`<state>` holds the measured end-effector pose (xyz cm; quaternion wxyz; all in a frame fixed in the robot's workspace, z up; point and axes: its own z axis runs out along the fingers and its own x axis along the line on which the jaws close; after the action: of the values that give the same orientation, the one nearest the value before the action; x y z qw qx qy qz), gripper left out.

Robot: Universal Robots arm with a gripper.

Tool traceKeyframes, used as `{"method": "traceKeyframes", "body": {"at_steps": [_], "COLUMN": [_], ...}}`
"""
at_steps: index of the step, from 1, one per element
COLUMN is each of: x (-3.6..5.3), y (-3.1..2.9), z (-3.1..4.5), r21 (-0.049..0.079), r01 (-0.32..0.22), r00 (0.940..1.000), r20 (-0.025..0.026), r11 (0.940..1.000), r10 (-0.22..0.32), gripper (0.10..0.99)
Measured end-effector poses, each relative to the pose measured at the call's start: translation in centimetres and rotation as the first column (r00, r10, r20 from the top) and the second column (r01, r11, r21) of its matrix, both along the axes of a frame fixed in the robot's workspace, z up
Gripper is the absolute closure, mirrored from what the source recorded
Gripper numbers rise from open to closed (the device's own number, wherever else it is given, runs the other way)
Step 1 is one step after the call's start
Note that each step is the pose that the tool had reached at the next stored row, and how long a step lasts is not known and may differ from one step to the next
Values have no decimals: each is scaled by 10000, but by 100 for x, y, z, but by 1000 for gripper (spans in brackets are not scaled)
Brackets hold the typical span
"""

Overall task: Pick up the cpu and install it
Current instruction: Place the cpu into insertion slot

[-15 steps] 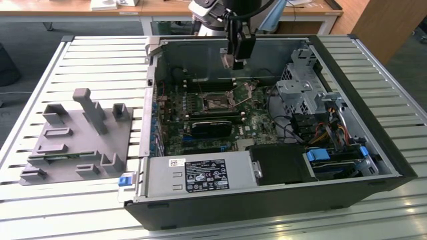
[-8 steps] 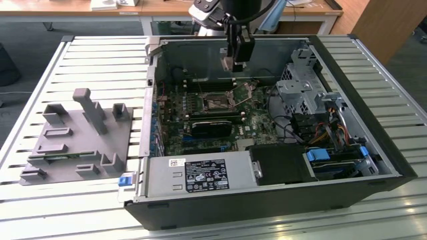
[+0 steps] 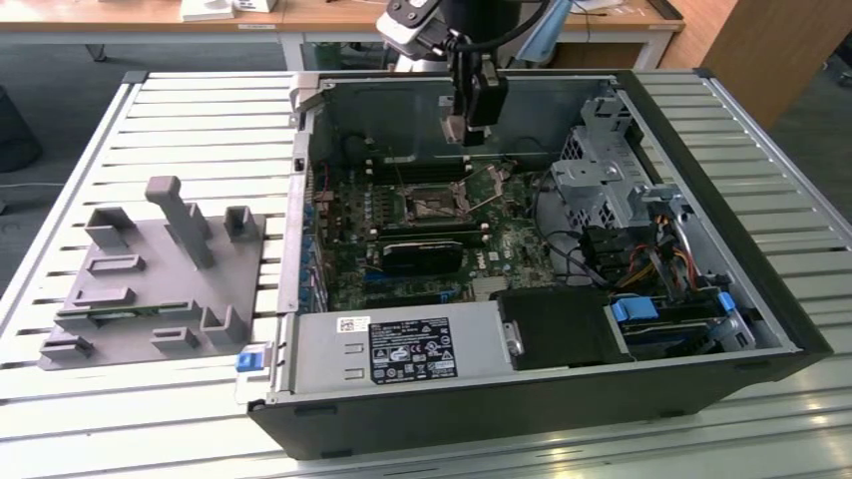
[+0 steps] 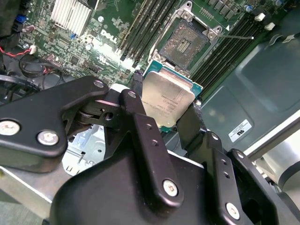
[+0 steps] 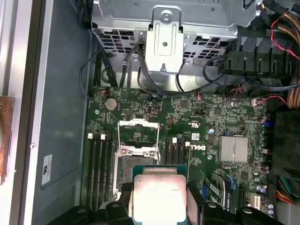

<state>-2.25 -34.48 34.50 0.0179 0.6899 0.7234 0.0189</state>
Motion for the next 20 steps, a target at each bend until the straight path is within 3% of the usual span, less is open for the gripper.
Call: {"method": "traceKeyframes", "body": {"at_steps": [7, 13, 20], "x": [-56, -94, -110], "y": [1, 47, 56], "z": [-30, -153, -286], "r21": [0, -1, -19], "r01": [1, 4, 17], "r00": [10000, 10000, 10000], "r20": [1, 0, -1], "r11": [10000, 10000, 10000], "r10": [-1, -4, -17], "gripper": [545, 545, 545]}}
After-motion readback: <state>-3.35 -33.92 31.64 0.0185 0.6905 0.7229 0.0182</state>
